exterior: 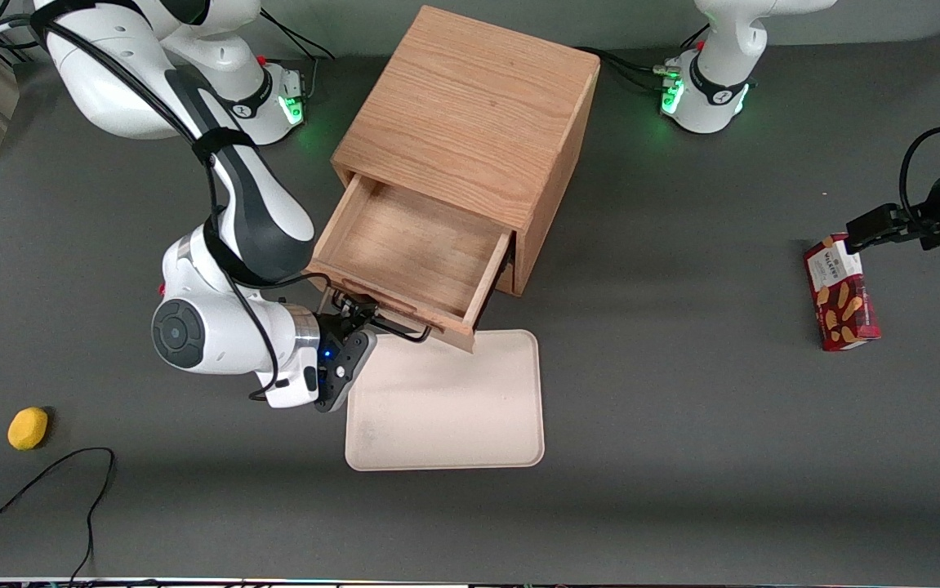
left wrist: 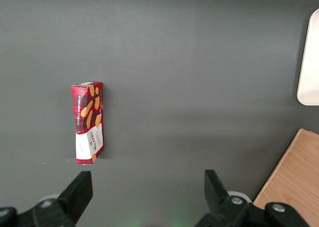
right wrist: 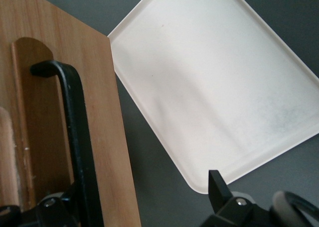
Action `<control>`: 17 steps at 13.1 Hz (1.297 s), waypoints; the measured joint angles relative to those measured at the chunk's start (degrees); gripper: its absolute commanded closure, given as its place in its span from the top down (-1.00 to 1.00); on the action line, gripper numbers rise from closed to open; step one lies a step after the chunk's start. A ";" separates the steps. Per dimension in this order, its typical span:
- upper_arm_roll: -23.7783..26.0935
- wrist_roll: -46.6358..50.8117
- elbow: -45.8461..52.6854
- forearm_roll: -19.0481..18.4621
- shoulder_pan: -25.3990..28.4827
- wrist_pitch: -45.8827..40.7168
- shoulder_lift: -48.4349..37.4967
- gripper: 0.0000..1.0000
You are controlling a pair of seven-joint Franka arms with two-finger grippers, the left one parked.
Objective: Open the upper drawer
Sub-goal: 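Keep pulling the drawer further out with the right gripper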
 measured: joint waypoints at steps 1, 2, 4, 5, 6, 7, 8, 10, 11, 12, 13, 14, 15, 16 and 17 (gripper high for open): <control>-0.02 -0.05 0.25 -0.04 -0.18 0.00 0.09 1.00; -0.03 -0.10 0.42 -0.04 -0.44 0.00 0.12 1.00; -0.03 -0.18 1.08 -0.04 -0.83 -0.03 0.25 1.00; -0.03 -0.20 1.28 -0.04 -0.89 -0.03 0.36 1.00; -0.03 -0.20 1.67 -0.05 -0.90 -0.04 0.65 1.00; -0.03 -0.23 2.14 -0.05 -0.93 -0.06 1.01 1.00; -0.03 -0.27 2.61 -0.05 -0.96 -0.14 1.31 1.00; -0.06 -0.29 3.45 -0.05 -1.00 -0.14 1.89 1.00; -0.06 -0.29 3.97 -0.05 -1.02 -0.14 2.29 1.00; -0.07 -0.29 4.33 -0.05 -1.06 -0.13 2.65 1.00; -0.08 -0.29 4.71 -0.05 -1.17 -0.13 2.91 1.00; -0.11 -0.30 5.09 -0.05 -1.31 -0.12 3.10 1.00; -0.15 -0.30 5.56 -0.05 -1.48 -0.12 3.38 1.00; -0.16 -0.31 5.93 -0.05 -1.69 -0.11 3.65 1.00; -0.16 -0.32 6.30 -0.05 -1.85 -0.10 3.92 1.00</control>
